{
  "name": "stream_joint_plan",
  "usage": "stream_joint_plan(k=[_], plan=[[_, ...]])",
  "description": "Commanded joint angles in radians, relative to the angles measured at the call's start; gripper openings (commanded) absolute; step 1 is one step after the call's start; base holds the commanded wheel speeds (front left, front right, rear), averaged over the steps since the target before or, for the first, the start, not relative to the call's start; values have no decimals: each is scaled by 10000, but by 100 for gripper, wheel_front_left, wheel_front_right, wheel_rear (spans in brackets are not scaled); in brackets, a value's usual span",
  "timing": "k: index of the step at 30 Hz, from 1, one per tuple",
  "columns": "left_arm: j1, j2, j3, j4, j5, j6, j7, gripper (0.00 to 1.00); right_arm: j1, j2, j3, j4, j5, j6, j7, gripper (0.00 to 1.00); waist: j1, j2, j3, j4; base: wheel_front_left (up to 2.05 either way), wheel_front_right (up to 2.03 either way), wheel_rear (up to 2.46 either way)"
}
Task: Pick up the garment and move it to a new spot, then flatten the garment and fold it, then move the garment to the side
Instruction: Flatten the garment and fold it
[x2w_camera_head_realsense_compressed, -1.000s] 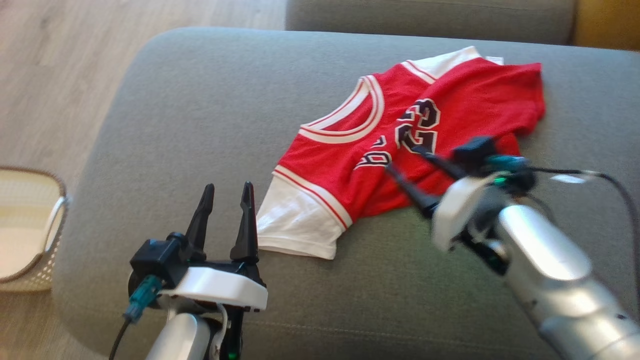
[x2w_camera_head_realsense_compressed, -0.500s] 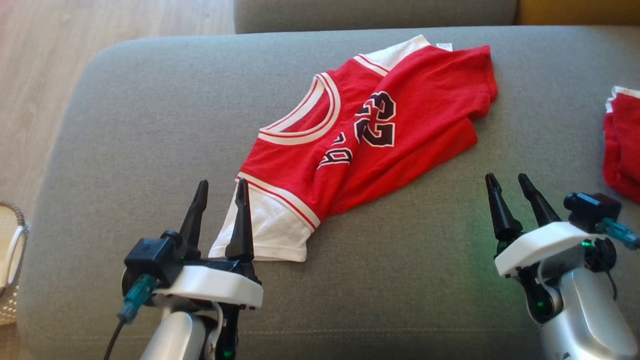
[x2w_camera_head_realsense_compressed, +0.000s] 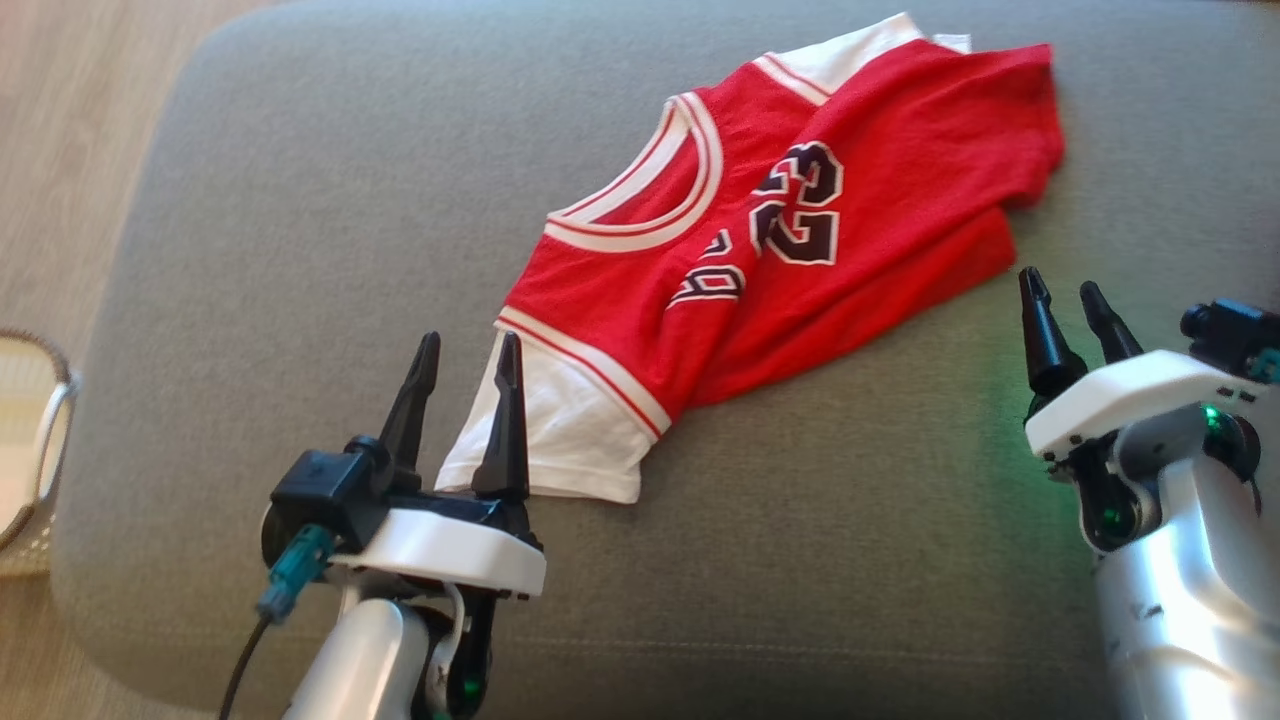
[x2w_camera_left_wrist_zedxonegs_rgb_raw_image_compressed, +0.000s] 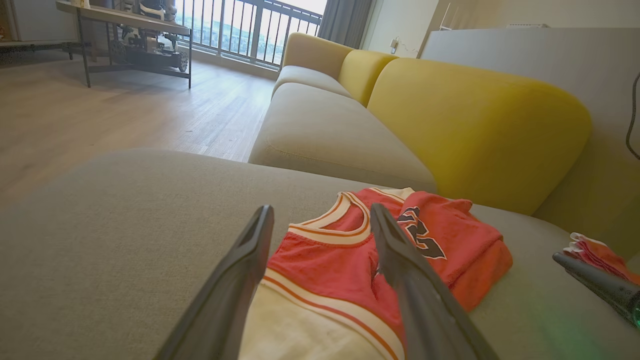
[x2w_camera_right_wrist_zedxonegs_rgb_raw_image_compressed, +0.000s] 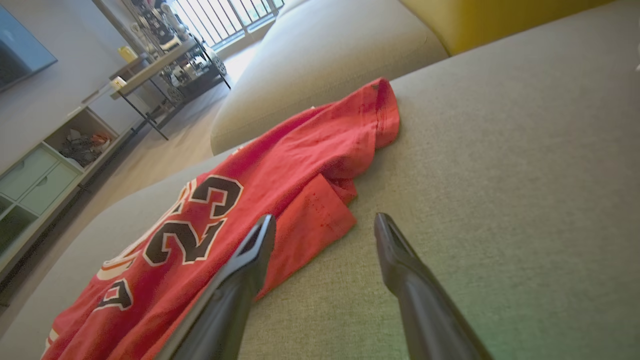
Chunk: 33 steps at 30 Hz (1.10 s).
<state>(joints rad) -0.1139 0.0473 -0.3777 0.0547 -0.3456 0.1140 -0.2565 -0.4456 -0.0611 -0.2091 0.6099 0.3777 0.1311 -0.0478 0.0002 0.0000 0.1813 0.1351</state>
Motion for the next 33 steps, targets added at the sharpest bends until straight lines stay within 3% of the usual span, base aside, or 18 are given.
stream_joint_plan(k=[1, 8, 20, 21, 22, 33], plan=[[-362, 29, 220, -310, 70, -11, -53, 100, -473, 52, 87, 32, -135, -4, 110, 100, -2, 0, 192, 226, 0, 0, 0], [-473, 29, -39, -359, -11, 84, -53, 100, -1399, -321, -691, 1580, -514, -4, -72, 100, -2, 0, 535, 740, 0, 0, 0], [-574, 29, -140, -453, -51, 205, -53, 100, -2315, -460, -571, 3090, -787, -4, -493, 100, -2, 0, 869, 1018, 0, 0, 0], [-589, 29, -152, -458, -58, 214, -53, 100, -2380, -433, -488, 3162, -685, -4, -471, 6, -2, 0, 887, 1027, 0, 0, 0], [-602, 29, -164, -461, -67, 223, -53, 100, -2415, -443, -410, 3208, -625, -4, -507, 0, -2, 0, 895, 1037, 0, 0, 0], [-406, 29, 69, -320, -143, 226, -53, 100, -2027, -643, -640, 3553, -655, -4, -1239, 0, -2, 0, 278, 563, 0, 0, 0]])
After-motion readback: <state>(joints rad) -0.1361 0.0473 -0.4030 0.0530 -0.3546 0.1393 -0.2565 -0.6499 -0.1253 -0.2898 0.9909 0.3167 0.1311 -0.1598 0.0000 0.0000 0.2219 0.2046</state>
